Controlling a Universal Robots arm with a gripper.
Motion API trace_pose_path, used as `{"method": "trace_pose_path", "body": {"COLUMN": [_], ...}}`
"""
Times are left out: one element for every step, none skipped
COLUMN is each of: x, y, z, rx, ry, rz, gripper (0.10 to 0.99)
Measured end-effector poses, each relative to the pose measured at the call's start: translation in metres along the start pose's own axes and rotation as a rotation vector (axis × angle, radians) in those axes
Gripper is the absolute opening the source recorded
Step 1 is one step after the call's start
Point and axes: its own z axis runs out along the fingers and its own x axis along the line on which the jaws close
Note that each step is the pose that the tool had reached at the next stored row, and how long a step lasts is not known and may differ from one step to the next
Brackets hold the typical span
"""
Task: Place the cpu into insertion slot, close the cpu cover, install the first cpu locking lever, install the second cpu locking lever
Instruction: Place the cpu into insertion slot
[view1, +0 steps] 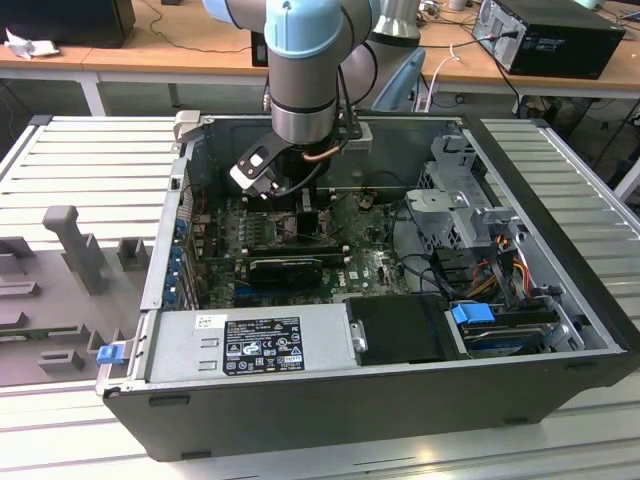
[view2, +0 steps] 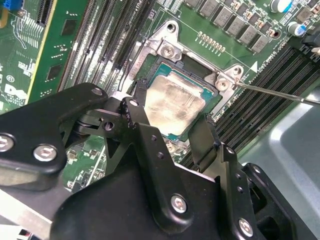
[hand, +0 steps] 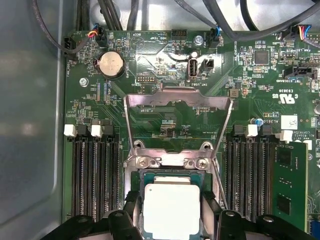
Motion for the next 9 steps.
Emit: {"method": "trace_pose_path", "body": {"x": [0.0000, 0.0001, 0.0002, 0.0002, 0.0002, 0.0003, 0.0003, 0.0003, 0.0004], "y": [0.0001, 0.0001, 0.0002, 0.0003, 0.0003, 0.0004, 0.0004, 0.0004, 0.0005], "z": [-0.0014, -0.0033, -0.0049, -0.0063, -0.0074, -0.0086, -0.0095, -0.0103, -0.0108], "rx": [0.000, 0.000, 0.000, 0.000, 0.000, 0.000, 0.000, 0.000, 0.000], "ry": [0.0001, 0.0000, 0.0000, 0.0000, 0.0000, 0.0001, 0.0001, 0.0001, 0.0000], "rz": [0.000, 0.000, 0.000, 0.000, 0.000, 0.000, 0.000, 0.000, 0.000], "gripper": [0.604, 0.604, 0.604, 0.604, 0.604, 0.604, 0.604, 0.525, 0.459]}}
